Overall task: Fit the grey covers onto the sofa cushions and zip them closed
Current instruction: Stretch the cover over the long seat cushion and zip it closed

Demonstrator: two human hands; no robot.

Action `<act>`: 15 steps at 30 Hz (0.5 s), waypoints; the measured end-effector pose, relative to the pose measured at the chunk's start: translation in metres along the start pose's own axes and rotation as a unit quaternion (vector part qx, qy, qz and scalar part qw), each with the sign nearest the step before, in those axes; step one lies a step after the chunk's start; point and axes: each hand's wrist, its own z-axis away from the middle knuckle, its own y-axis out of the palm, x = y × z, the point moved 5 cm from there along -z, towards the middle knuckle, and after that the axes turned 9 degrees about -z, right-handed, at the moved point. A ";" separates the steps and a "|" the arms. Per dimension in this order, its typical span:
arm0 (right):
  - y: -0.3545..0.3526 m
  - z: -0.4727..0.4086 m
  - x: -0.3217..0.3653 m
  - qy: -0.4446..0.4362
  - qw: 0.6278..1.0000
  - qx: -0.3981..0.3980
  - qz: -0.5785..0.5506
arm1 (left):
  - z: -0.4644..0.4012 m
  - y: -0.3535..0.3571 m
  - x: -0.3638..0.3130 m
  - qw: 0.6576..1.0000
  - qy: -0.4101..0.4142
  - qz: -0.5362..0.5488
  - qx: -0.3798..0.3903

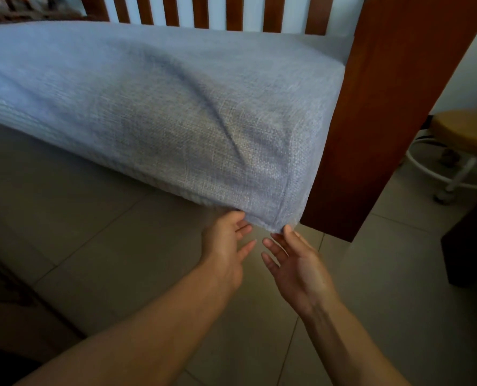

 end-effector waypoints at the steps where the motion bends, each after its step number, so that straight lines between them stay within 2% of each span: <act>1: 0.001 0.000 0.001 0.000 1.000 0.005 -0.005 | 0.000 0.000 0.001 1.000 -0.004 0.006 0.002; 6: 0.008 0.001 0.003 -0.014 1.000 0.019 -0.020 | 0.001 -0.002 -0.002 0.998 0.048 -0.033 0.028; 10: 0.004 -0.001 0.003 -0.021 1.000 0.010 0.010 | -0.001 -0.005 0.000 0.989 0.092 -0.119 0.014; 12: 0.000 -0.003 0.000 -0.021 0.999 -0.020 0.033 | -0.003 -0.007 0.006 0.986 0.084 -0.147 -0.002; 15: 0.000 0.001 -0.001 -0.025 0.996 -0.067 0.047 | -0.008 -0.008 0.009 0.990 0.050 -0.132 -0.018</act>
